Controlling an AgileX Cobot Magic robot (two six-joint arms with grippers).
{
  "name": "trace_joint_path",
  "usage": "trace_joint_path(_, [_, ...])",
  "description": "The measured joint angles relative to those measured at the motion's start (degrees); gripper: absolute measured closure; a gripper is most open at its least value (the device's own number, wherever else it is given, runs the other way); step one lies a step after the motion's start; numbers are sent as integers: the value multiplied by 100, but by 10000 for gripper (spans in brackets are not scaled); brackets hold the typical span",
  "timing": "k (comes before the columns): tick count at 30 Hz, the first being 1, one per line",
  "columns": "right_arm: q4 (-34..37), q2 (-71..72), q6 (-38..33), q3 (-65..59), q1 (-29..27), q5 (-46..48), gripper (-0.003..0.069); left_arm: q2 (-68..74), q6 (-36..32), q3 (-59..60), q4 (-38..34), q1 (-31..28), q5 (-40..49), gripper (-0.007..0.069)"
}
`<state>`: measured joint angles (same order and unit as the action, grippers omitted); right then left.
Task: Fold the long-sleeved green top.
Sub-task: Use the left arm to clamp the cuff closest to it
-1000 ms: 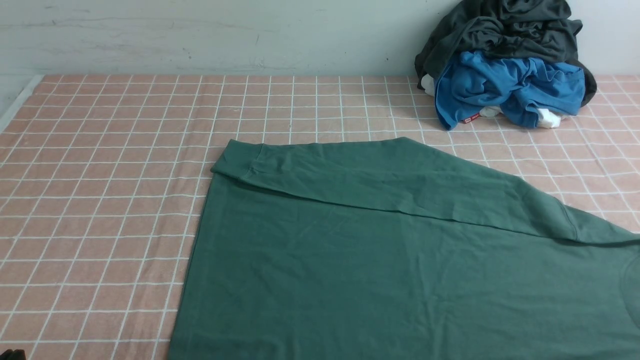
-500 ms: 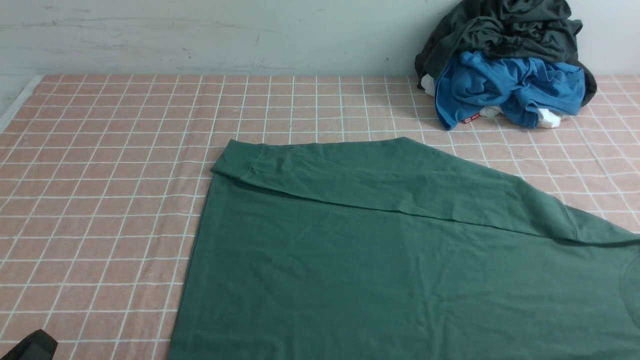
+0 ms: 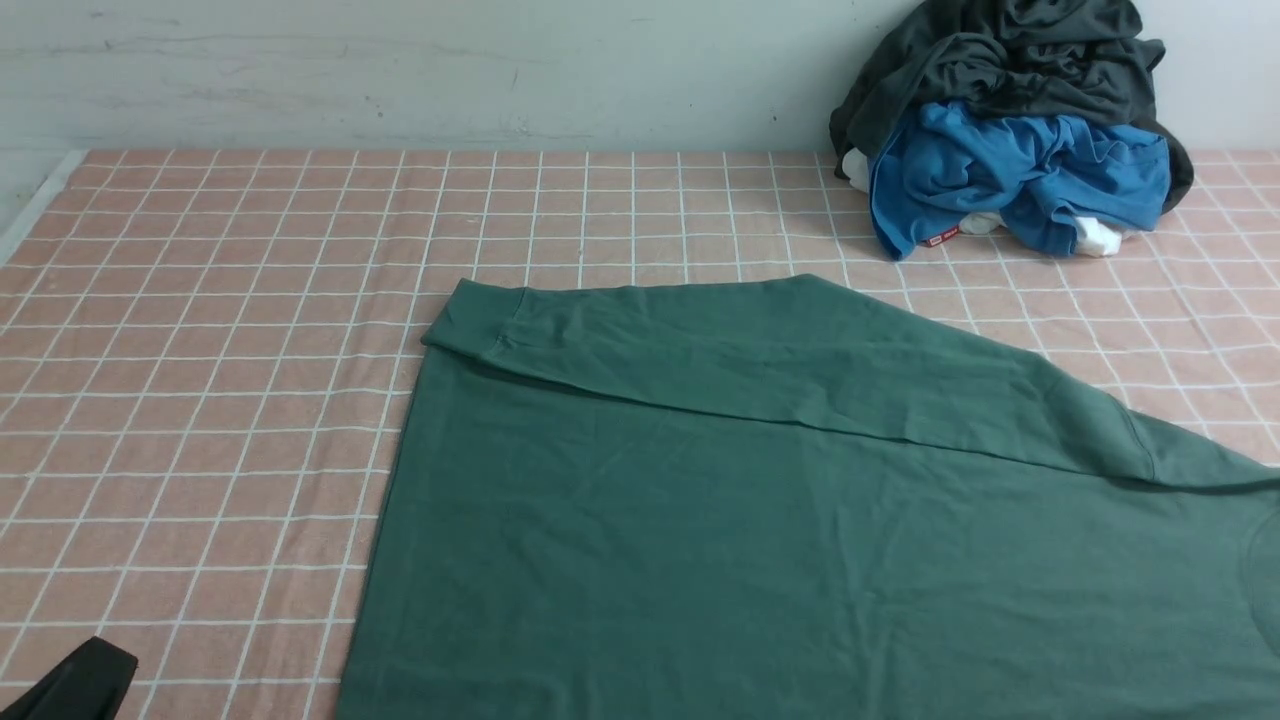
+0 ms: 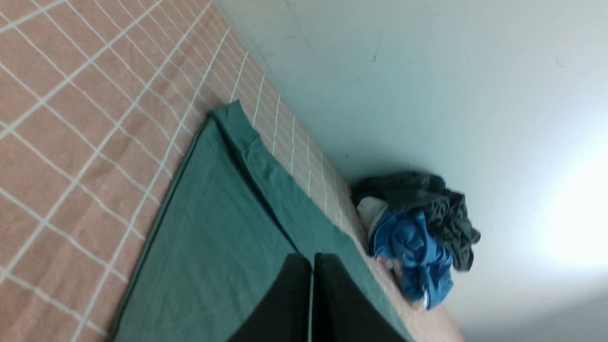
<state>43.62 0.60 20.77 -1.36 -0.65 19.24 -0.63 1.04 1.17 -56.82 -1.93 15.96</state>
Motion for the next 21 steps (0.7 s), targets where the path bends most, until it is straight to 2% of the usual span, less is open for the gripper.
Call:
trace_joint_path(4, [-108,0,-575,61,0,230,673,0,-1152,-591,130,0,742,627])
trace_joint_path(7, [-479,-41,-1368,560,0,513,673,168,-1924,-1321,471,0,1486,627])
trace_joint_path(9, [-713,-202,-1646,945,0,544,673,429,-2005,-1597,701,0,1783,627])
trace_joint_path(13, [-1950,-1687,-2408,2509,5,1130,673,2012,-2097,-2859,2144,0,3017,627])
trace_joint_path(16, [-2580,-2556,-2616,3473,27,1777,673,2808,-2092,-3474,2878,27,3560,627])
trace_joint_path(19, [-2988,-3770,-2729,4601,384,3066,673,3868,-2092,-4318,3796,348,4514,621])
trace_joint_path(20, [-2988,-3770,-2734,4649,420,3137,673,3923,-2092,-4349,3837,381,4563,621])
trace_joint_path(21, [-3033,-4203,-2784,4988,821,3736,673,4377,-2088,-4515,4146,695,4894,603])
